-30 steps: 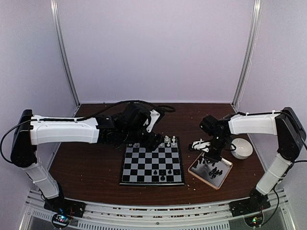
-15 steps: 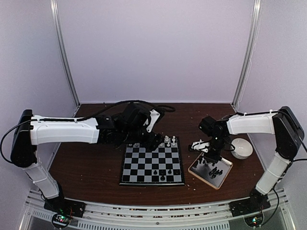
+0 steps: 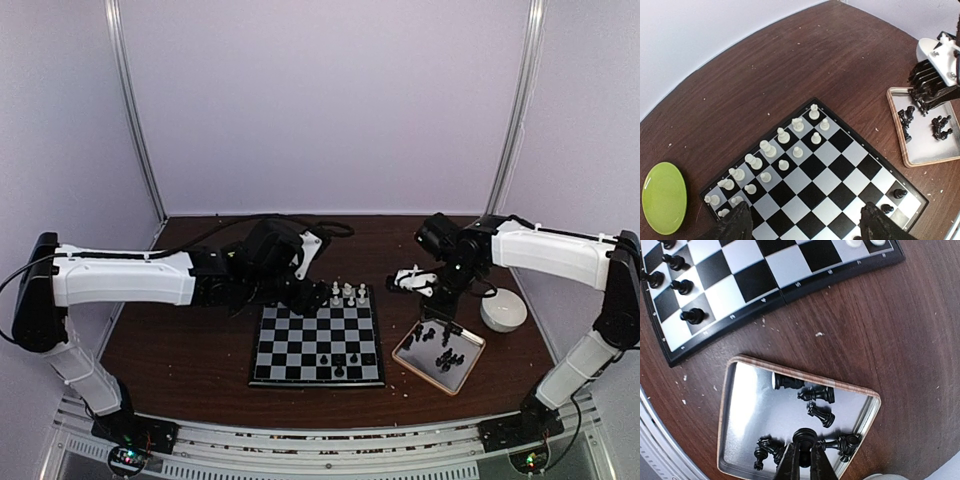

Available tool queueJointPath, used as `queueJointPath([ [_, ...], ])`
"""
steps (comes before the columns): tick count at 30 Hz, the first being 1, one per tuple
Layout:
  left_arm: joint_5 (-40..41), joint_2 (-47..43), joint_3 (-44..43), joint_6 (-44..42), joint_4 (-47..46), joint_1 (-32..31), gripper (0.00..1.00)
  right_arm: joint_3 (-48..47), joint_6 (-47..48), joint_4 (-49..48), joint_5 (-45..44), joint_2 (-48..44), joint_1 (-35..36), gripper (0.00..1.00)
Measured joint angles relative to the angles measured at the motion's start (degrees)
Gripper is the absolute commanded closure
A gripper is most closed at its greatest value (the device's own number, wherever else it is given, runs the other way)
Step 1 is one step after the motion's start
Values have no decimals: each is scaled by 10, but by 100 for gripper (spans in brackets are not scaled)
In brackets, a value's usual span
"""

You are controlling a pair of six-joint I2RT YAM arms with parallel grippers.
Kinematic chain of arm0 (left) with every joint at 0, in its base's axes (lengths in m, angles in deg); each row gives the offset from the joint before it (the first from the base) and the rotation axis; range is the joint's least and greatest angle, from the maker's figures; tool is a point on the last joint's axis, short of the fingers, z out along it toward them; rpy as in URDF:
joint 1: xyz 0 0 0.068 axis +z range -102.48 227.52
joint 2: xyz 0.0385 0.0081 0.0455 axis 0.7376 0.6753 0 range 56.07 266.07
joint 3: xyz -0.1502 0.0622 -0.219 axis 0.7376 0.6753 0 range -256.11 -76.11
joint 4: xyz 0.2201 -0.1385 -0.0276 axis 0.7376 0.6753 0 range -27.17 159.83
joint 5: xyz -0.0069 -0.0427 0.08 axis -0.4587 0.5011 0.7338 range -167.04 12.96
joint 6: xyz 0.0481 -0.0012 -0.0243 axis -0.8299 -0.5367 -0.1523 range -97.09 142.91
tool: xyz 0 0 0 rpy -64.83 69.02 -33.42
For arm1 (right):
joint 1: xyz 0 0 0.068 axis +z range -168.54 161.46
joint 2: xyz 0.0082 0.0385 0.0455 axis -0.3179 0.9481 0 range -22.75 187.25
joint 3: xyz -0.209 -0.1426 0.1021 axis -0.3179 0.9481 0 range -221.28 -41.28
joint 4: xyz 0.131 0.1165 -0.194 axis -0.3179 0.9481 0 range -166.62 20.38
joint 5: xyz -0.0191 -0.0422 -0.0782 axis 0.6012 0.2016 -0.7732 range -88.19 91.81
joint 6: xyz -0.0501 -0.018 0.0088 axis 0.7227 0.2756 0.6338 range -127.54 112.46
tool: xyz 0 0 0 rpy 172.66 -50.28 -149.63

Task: Set up the chess pieces on the board
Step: Place the pawn on the chessboard.

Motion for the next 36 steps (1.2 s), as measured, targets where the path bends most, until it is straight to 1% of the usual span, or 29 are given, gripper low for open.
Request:
queueJointPath([
  [5, 10, -66, 68, 39, -12, 27, 23, -85, 0, 26, 3, 43, 62, 95],
  [10, 31, -133, 130, 89, -15, 69, 22, -194, 1, 49, 6, 131, 130, 95],
  [16, 54, -203, 186, 131, -10, 87, 22, -311, 7, 83, 8, 245, 192, 95],
  [21, 62, -241, 213, 154, -10, 95, 22, -376, 10, 102, 13, 314, 216, 95],
  [27, 63, -247, 226, 167, -10, 97, 22, -444, 14, 128, 16, 375, 217, 94],
  [36, 62, -246, 227, 167, -10, 97, 22, -459, 14, 143, 13, 406, 218, 92],
])
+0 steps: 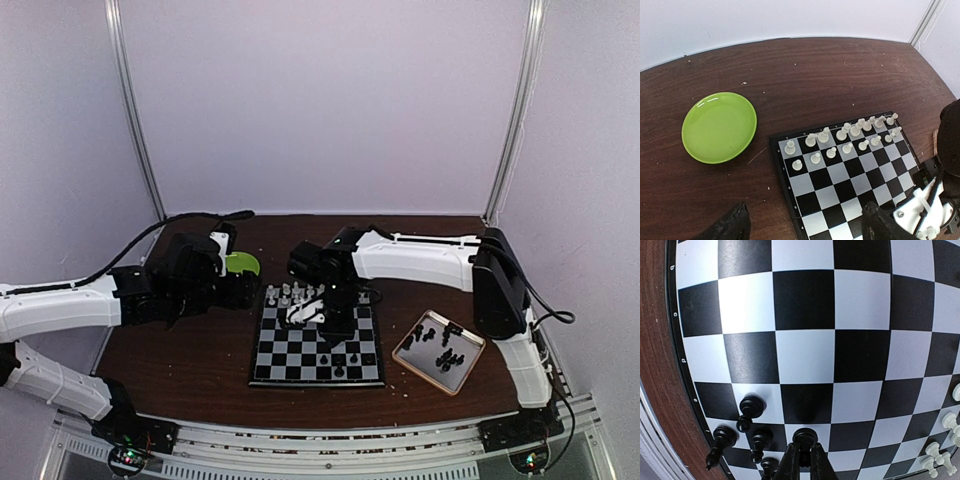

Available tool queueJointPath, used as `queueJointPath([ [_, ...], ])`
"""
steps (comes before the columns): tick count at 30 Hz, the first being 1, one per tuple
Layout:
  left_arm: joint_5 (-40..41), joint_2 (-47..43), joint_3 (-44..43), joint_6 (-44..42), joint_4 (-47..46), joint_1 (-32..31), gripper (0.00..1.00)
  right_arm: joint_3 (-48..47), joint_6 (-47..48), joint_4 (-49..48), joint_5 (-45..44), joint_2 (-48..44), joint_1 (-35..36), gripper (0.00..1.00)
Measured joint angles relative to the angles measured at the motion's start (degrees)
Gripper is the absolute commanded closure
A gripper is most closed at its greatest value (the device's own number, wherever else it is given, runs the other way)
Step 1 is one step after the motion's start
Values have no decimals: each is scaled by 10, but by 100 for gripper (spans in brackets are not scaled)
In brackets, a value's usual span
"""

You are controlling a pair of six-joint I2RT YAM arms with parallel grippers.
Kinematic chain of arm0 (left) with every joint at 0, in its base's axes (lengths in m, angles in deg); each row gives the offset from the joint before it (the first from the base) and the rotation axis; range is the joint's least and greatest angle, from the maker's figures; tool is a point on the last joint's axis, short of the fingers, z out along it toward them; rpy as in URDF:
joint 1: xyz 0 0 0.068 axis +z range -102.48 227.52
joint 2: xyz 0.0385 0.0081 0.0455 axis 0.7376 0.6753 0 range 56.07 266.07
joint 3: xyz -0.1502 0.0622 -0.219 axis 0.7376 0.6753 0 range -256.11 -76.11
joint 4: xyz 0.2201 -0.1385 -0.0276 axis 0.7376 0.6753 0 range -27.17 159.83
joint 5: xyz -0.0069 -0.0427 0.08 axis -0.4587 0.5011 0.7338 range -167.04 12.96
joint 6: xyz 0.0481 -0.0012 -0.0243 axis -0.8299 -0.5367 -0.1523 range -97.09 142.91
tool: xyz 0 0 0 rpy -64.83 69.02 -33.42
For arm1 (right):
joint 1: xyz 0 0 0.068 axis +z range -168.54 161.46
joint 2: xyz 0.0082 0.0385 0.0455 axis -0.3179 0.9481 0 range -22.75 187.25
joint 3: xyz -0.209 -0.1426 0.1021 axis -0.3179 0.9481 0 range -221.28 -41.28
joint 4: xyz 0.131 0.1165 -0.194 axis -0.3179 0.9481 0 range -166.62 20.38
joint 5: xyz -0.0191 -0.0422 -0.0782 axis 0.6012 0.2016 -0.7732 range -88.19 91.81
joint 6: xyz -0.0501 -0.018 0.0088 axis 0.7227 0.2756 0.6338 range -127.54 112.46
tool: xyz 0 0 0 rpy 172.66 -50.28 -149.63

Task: Set up the chess pieces on the board
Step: Place the pawn on the chessboard.

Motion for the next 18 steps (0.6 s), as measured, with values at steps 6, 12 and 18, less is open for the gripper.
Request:
queueJointPath([
  [6, -1, 4, 0, 0, 0, 0, 22, 0, -1, 0, -3, 3, 0, 83],
  [12, -8, 13, 0, 0, 0, 0, 21, 0, -3, -2, -5, 3, 0, 77],
  [18, -28, 23, -16, -17, 16, 0, 21, 4, -2, -3, -3, -7, -2, 75],
])
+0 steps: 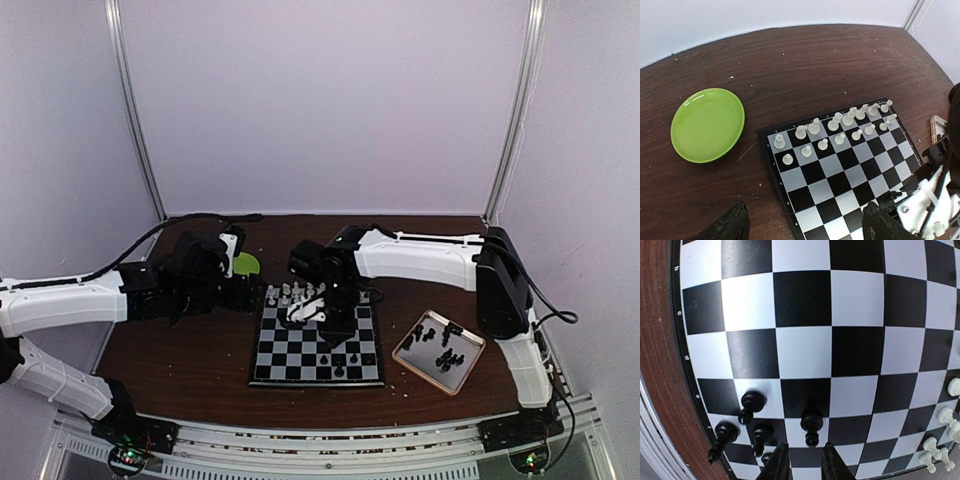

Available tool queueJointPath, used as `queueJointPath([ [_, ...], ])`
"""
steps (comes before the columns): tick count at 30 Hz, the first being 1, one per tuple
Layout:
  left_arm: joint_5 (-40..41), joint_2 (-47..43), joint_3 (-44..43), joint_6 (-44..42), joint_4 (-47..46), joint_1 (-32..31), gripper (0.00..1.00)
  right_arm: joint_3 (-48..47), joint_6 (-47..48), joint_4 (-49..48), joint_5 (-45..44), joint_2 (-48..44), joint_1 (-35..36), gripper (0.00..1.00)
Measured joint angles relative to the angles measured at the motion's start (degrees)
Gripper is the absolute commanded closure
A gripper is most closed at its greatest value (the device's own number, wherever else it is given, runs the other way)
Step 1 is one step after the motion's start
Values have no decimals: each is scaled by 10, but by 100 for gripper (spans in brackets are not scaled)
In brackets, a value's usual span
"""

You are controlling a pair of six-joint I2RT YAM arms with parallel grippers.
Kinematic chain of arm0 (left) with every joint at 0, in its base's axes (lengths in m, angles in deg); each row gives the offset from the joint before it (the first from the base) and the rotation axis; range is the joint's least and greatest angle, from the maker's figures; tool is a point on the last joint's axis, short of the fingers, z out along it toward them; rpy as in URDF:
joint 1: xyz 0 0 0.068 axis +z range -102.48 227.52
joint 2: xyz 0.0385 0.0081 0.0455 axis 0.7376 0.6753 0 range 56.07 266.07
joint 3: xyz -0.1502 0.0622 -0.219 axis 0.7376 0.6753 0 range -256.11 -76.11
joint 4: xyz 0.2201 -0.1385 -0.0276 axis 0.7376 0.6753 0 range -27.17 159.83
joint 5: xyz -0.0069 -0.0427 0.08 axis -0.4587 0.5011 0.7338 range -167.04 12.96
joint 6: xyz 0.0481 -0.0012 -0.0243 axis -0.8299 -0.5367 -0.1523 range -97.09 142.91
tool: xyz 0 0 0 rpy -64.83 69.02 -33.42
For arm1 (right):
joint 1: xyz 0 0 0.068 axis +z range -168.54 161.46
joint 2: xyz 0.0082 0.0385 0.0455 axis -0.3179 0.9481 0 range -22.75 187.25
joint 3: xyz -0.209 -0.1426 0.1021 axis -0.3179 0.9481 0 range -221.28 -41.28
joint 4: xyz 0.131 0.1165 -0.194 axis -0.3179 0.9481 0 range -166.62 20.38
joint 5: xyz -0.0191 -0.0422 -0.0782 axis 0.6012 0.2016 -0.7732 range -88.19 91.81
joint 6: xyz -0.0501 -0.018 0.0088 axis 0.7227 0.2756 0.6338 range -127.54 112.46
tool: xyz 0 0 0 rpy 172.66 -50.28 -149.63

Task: Set up the chess pieces on the board
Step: Place the pawn on the chessboard, then pick up the pawn from the chessboard.

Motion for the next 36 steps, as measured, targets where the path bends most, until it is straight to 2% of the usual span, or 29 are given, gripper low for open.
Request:
queueJointPath([
  [3, -19, 22, -31, -21, 15, 0, 21, 16, 0, 3, 3, -42, -4, 75],
  [7, -57, 64, -78, -55, 34, 0, 22, 91, -7, -10, 20, -165, -35, 75],
  [13, -149, 186, -189, -117, 92, -7, 25, 271, -24, -87, 76, -395, -158, 71],
  [17, -173, 277, -288, -141, 152, -23, 41, 396, -41, -168, 123, -488, -234, 69],
  [22, -219, 355, -371, -161, 202, -33, 45, 477, -61, -243, 169, -526, -292, 68],
  [29, -261, 440, -446, -175, 259, -51, 52, 479, -66, -287, 192, -527, -304, 68],
  [36, -268, 476, -469, -177, 296, -84, 57, 479, -56, -287, 199, -519, -304, 68],
])
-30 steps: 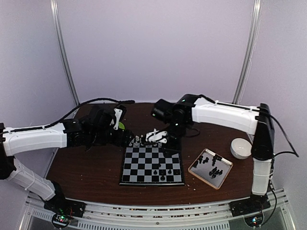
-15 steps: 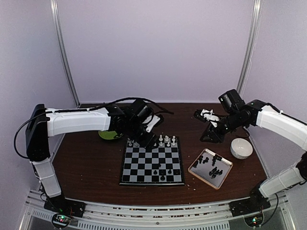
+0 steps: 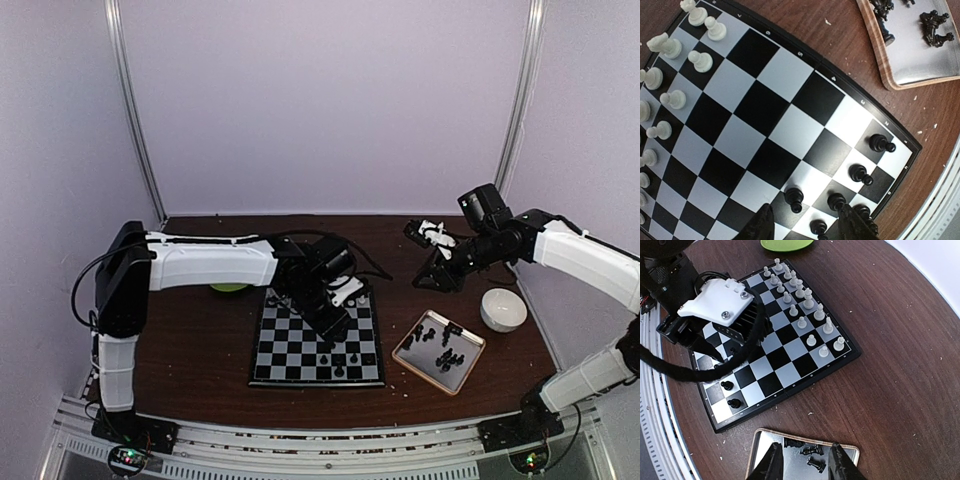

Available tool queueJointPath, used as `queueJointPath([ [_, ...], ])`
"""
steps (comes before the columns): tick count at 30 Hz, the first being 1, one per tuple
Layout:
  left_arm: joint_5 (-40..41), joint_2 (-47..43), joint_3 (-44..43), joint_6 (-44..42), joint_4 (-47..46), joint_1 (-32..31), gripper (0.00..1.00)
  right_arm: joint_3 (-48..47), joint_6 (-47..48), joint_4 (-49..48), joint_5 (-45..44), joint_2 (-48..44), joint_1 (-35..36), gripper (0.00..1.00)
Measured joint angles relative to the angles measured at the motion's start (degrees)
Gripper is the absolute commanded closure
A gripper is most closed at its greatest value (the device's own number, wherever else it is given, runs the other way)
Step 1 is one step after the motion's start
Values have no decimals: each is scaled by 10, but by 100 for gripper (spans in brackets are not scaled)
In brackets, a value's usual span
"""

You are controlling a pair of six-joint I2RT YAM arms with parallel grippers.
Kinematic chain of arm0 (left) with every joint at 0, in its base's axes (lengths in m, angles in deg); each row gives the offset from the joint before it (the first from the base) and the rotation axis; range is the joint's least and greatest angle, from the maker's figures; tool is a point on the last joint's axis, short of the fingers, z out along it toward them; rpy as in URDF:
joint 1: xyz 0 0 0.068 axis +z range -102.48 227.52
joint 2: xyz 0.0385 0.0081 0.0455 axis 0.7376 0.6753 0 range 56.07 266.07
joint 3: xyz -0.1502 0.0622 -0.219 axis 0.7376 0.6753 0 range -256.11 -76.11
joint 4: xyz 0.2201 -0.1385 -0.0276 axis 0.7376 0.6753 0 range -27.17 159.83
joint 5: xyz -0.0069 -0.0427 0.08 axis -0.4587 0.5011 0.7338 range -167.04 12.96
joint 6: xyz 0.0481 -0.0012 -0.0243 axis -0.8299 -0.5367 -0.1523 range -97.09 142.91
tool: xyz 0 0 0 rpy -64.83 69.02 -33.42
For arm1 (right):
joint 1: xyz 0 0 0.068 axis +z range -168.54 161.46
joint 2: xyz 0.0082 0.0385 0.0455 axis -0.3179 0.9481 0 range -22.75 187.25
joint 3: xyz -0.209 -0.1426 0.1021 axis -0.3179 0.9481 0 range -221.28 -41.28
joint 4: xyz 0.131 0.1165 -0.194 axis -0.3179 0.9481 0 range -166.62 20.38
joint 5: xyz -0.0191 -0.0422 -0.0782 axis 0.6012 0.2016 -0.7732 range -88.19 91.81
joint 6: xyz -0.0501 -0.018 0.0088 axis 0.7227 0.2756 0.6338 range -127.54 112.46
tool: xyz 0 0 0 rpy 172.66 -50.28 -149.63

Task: Set up the chess pieces on the board
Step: Pick up the pawn from the chessboard.

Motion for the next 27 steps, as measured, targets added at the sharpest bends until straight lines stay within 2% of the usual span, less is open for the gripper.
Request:
queueJointPath([
  [14, 16, 24, -11, 0, 18, -1, 71, 0, 5, 0, 7, 2, 0, 68],
  [20, 15, 33, -12, 0, 18, -1, 74, 0, 5, 2, 8, 9, 0, 67],
  [27, 15, 42, -12, -1, 18, -1, 86, -1, 7, 6, 10, 13, 0, 68],
])
